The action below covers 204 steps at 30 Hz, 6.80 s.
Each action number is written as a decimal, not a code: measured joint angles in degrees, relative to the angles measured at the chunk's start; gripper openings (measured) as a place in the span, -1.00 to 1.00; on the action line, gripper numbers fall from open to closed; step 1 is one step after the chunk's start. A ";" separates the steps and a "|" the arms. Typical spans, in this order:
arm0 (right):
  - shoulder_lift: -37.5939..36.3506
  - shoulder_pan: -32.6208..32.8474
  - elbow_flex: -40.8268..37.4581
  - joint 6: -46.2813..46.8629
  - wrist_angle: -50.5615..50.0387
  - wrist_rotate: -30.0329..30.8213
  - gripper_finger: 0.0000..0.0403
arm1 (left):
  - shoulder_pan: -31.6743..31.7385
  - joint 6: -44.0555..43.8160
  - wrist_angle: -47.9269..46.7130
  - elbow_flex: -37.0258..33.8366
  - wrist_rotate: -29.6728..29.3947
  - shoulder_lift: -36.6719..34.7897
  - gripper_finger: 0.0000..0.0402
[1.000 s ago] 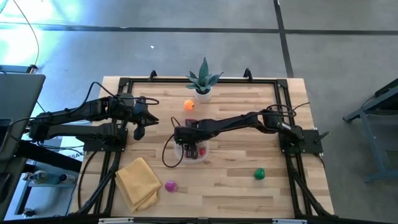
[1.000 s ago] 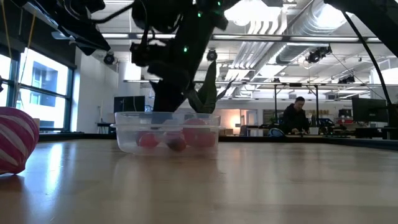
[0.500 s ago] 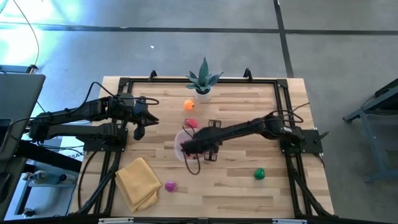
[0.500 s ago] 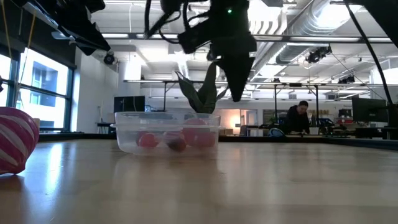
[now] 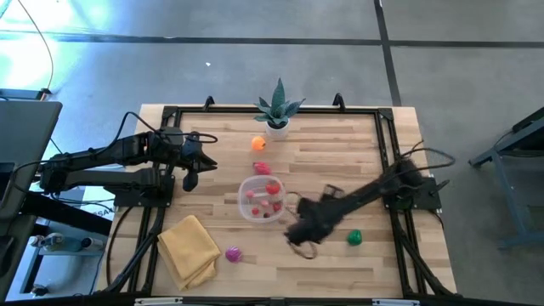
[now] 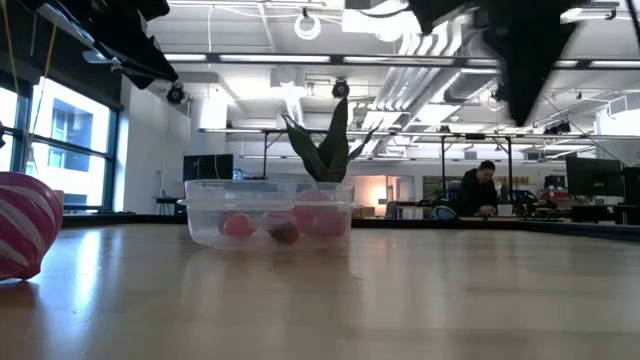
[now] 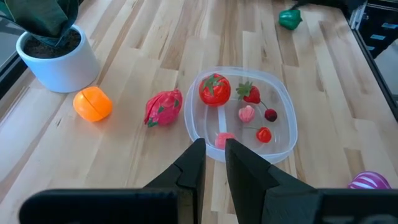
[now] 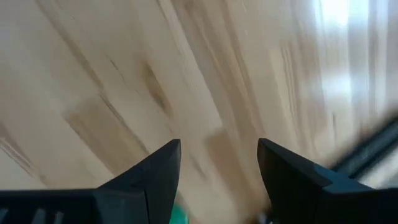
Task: Pick and placing Produce into tupperware
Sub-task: Put the green bell pepper into the transparent bin
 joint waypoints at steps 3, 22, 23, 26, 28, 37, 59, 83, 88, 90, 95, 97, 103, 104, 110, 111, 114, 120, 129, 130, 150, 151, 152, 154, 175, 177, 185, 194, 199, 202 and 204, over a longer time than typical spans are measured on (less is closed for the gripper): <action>-7.44 3.54 -8.09 13.04 0.56 -1.25 0.01 | 0.02 0.01 0.00 0.00 0.00 0.00 -0.73; -31.75 14.37 -34.92 54.73 27.08 -13.57 0.06 | 0.01 0.00 0.00 0.00 0.00 0.01 -0.73; -31.75 14.37 -36.12 54.67 28.04 -14.46 0.08 | 0.02 0.01 0.00 0.00 0.00 0.00 -0.73; -31.72 14.23 -38.88 54.28 29.93 -16.17 0.14 | 0.00 0.02 0.00 0.00 0.00 0.02 -0.73; -31.72 13.89 -40.40 54.47 32.08 -16.95 0.17 | 0.02 0.00 0.00 0.00 0.00 0.01 -0.73; -31.72 13.85 -45.19 59.05 38.22 -17.83 0.25 | 0.02 0.00 0.00 0.00 0.00 0.00 -0.73; -31.72 13.87 -46.59 68.87 39.10 -17.63 0.26 | 0.02 0.00 0.00 0.00 0.00 0.00 -0.73; -27.51 18.70 -46.59 81.61 38.73 -13.98 0.26 | 0.02 0.01 0.00 0.00 0.00 0.02 -0.73; -25.76 18.70 -46.59 81.52 40.97 -15.00 0.26 | 0.00 0.02 0.00 0.00 0.00 0.00 -0.73; -25.27 18.70 -46.59 81.50 40.94 -15.33 0.26 | 0.00 0.01 0.00 0.00 0.00 0.00 -0.73; -23.78 18.70 -46.59 81.51 41.01 -15.41 0.26 | 0.02 0.02 0.00 0.00 0.00 0.02 -0.73; -23.02 18.68 -46.59 81.51 41.01 -15.53 0.26 | 0.02 0.00 0.00 0.00 0.00 0.00 -0.73; -21.52 16.60 -46.59 78.78 40.81 -16.46 0.26 | 0.02 0.00 0.00 0.00 0.00 0.00 -0.73; -21.42 16.01 -46.59 77.91 40.79 -16.39 0.26 | 0.02 0.00 0.00 0.00 0.00 0.02 -0.73; -20.39 12.42 -46.59 72.10 40.81 -17.25 0.26 | 0.02 0.00 0.00 0.00 0.00 0.01 -0.73; -20.11 11.98 -46.59 71.07 40.85 -17.83 0.26 | 0.02 0.02 0.00 0.00 0.00 0.01 -0.73; -19.62 11.11 -46.59 69.20 40.92 -19.12 0.26 | 0.01 0.00 0.00 0.00 0.00 0.02 -0.73; -19.61 10.87 -46.59 68.37 41.21 -19.41 0.26 | 0.01 0.00 0.00 0.00 0.00 0.00 -0.73; -19.61 10.90 -46.59 67.50 41.21 -20.51 0.19 | 0.02 0.01 0.00 0.00 0.00 0.02 -0.73; -19.61 10.90 -46.59 67.50 41.23 -20.54 0.18 | 0.02 0.00 0.00 0.00 0.00 0.00 -0.73; -19.70 10.83 -46.52 62.09 41.16 -20.89 0.11 | 0.02 0.01 0.00 0.00 0.00 0.01 -0.73; -19.70 10.83 -46.23 61.56 41.01 -20.86 0.11 | 0.02 0.00 0.00 0.00 0.00 0.00 -0.73; -19.70 10.81 -45.80 61.15 41.03 -20.86 0.11 | 0.02 0.00 0.00 0.00 0.00 0.02 -0.73; -19.70 10.49 -44.68 60.04 41.15 -20.82 0.11 | 0.02 0.00 0.00 0.00 0.00 0.02 -0.73; -19.72 -6.76 -16.21 2.21 45.94 4.24 0.11 | 0.01 0.00 0.00 0.00 0.00 0.01 -0.73; -19.72 -9.70 -15.11 -4.85 50.05 3.79 0.11 | 0.02 0.00 0.01 0.00 0.00 0.00 -0.73; -16.90 -20.14 -15.40 -18.44 59.41 -6.28 0.11 | 0.00 0.00 0.00 0.00 0.00 0.00 -0.73; -4.93 -24.39 -14.97 -27.77 70.38 -19.20 0.11 | 0.02 0.01 0.00 0.00 0.00 0.02 -0.73; -0.07 -24.47 -11.84 -32.20 70.21 -19.36 0.11 | 0.01 0.00 0.02 0.00 0.00 0.00 -0.73; 2.06 -23.90 -9.26 -35.15 69.20 -19.06 0.11 | 0.01 0.00 0.02 0.00 0.00 0.00 -0.73; 3.43 -23.46 -7.61 -36.96 67.57 -17.76 0.11 | 0.02 0.01 0.00 0.00 0.00 0.02 -0.73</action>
